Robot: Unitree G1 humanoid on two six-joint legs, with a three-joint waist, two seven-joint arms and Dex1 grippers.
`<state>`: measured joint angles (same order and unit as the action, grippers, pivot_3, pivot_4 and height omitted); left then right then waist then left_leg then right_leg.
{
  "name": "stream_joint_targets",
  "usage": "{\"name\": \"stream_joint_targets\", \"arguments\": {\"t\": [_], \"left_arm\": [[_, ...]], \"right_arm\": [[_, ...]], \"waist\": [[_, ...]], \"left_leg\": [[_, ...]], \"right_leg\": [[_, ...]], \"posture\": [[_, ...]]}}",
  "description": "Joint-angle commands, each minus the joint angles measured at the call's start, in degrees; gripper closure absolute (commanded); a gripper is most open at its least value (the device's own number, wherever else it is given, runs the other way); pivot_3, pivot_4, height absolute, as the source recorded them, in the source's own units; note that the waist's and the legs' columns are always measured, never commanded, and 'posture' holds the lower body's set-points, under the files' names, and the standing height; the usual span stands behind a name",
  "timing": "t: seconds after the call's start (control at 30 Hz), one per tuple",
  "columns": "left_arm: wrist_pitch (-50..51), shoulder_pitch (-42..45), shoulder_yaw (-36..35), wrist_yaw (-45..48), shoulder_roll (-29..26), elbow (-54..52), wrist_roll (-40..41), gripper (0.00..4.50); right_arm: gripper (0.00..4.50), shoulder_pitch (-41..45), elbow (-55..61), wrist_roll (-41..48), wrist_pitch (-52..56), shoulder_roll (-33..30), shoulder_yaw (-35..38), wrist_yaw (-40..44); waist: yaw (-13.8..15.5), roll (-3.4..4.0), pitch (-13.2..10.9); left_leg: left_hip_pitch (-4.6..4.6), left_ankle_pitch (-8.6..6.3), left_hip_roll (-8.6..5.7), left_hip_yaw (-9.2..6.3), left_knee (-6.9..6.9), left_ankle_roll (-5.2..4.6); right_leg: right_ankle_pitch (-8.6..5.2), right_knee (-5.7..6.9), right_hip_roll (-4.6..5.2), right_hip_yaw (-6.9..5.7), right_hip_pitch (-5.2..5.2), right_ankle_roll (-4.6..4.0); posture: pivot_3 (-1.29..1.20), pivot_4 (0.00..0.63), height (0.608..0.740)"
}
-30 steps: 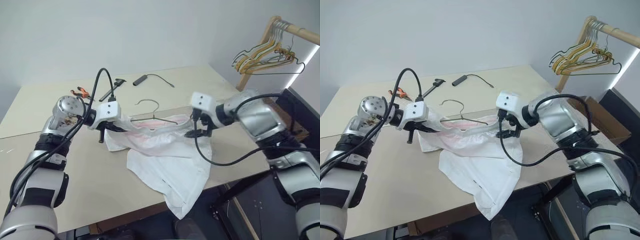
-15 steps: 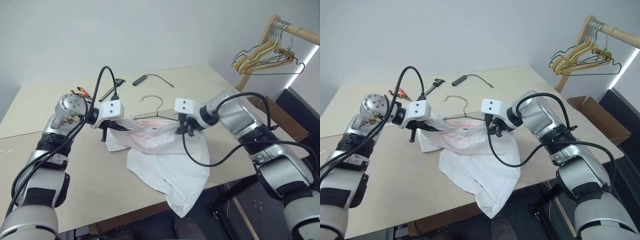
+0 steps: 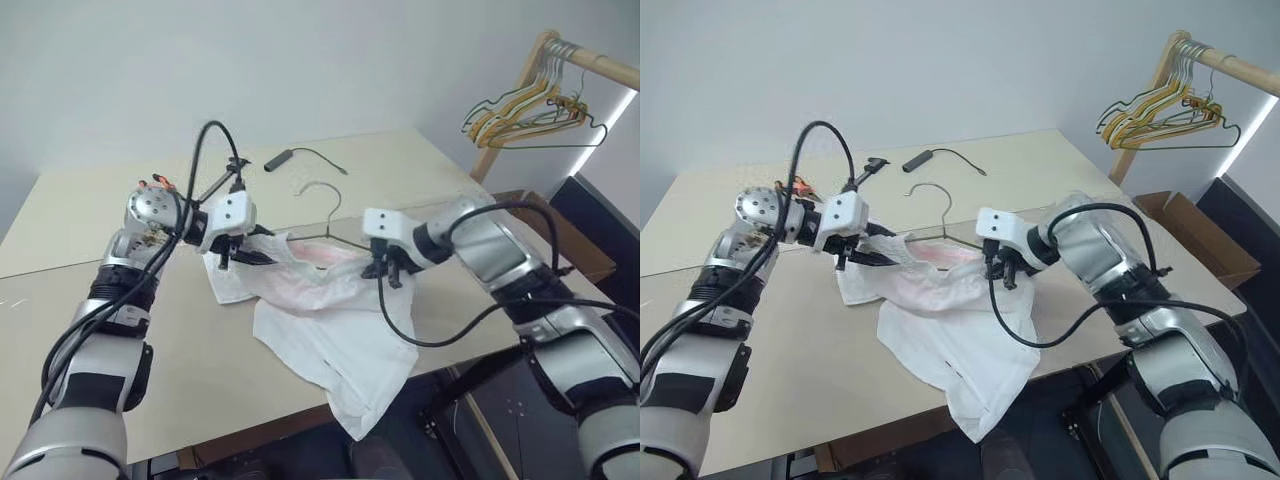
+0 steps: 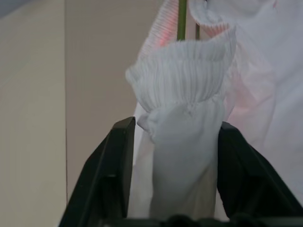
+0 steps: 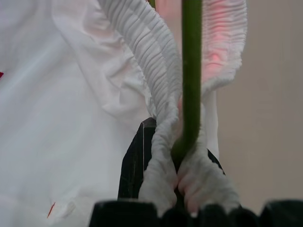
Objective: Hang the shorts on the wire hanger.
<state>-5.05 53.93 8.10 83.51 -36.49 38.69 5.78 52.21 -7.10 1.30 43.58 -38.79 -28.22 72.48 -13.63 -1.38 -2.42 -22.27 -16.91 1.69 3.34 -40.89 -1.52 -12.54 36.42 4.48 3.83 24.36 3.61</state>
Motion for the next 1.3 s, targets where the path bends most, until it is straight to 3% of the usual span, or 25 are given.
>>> {"name": "stream_joint_targets", "arguments": {"t": [0.03, 0.13, 0.23, 0.37, 0.57, 0.7, 0.83, 1.07, 1.3], "left_arm": [[5.5, 2.2, -5.8, -0.8, -0.5, -1.4, 5.9, 0.83], [8.2, 1.0, -8.2, -1.1, -1.9, -4.3, 8.0, 0.02], [12.0, -0.9, -11.9, -3.3, -2.7, -9.3, 11.5, 0.02], [22.3, -3.2, -17.6, -14.3, 0.5, -20.5, 18.4, 0.02], [35.2, -6.2, -21.8, -31.7, 10.9, -41.1, 30.7, 0.02], [38.2, -6.4, -21.4, -40.2, 17.3, -47.9, 35.0, 0.02], [39.3, -5.6, -20.2, -45.6, 21.7, -50.0, 37.3, 0.02], [38.2, -2.4, -19.8, -46.4, 23.3, -48.1, 39.6, 0.02], [38.0, -1.1, -19.6, -45.9, 22.8, -47.0, 40.9, 0.02]], "right_arm": [[4.5, -2.9, 6.1, 3.4, 6.1, -2.5, 5.6, -0.8], [4.5, -7.7, 10.4, 5.8, 11.5, -4.6, 9.6, -2.7], [4.5, -13.9, 15.4, 8.6, 18.2, -6.8, 15.6, -6.3], [4.5, -21.0, 22.5, 12.5, 28.7, -7.7, 26.3, -12.2], [4.5, -27.0, 31.6, 14.2, 46.4, -7.1, 45.7, -21.8], [4.5, -28.6, 31.2, 16.9, 48.9, -8.0, 53.9, -28.0], [4.5, -26.9, 25.5, 23.0, 48.9, -9.5, 60.1, -36.7], [4.5, -20.2, 13.1, 35.6, 48.9, -14.6, 63.6, -56.4], [4.5, -9.7, 0.8, 44.4, 48.9, -17.6, 64.3, -74.6]], "waist": [[0.0, 0.0, 0.0], [0.1, 0.0, 0.0], [0.2, 0.0, 0.0], [0.6, -0.01, 0.0], [1.8, -0.01, 0.0], [1.4, 0.07, 0.1], [-0.4, 0.25, 0.2], [-5.4, 0.43, 0.3], [-9.5, 0.41, 0.3]], "left_leg": [[0.01, 0.0, 0.0, 0.0, 0.0, 0.0], [0.02, 0.0, 0.0, -0.01, 0.0, 0.0], [0.0, 0.0, 0.01, -0.02, 0.01, 0.0], [0.01, 0.0, 0.08, -0.06, 0.01, 0.0], [0.05, -0.01, 0.05, -0.12, -0.03, 0.01], [0.09, -0.01, -0.05, -0.09, -0.02, 0.01], [0.21, -0.01, -0.12, -0.05, -0.01, 0.01], [0.29, -0.01, -0.16, 0.0, 0.03, 0.01], [1.39, -0.09, -0.12, 0.01, 0.33, -0.12]], "right_leg": [[0.0, 0.01, 0.0, 0.0, 0.0, 0.0], [0.0, 0.0, -0.01, 0.0, -0.03, 0.0], [0.0, -0.03, 0.0, 0.0, -0.02, 0.0], [0.0, -0.08, 0.04, 0.0, -0.07, 0.01], [0.01, -0.23, 0.13, 0.01, -0.13, 0.04], [0.02, -0.31, 0.12, 0.06, -0.19, 0.04], [0.01, -0.33, 0.07, 0.15, -0.31, 0.05], [-0.01, -0.4, 0.01, 0.26, -0.53, 0.08], [-0.39, -0.94, -0.03, 0.27, -2.05, 0.61]], "posture": [[-0.2, 0.0, 0.74], [-0.2, 0.0, 0.74], [-0.2, 0.0, 0.74], [-0.21, 0.0, 0.74], [-0.26, 0.0, 0.74], [-0.31, 0.0, 0.74], [-0.34, 0.0, 0.74], [-0.38, 0.0, 0.74], [-0.38, 0.0, 0.74]]}}
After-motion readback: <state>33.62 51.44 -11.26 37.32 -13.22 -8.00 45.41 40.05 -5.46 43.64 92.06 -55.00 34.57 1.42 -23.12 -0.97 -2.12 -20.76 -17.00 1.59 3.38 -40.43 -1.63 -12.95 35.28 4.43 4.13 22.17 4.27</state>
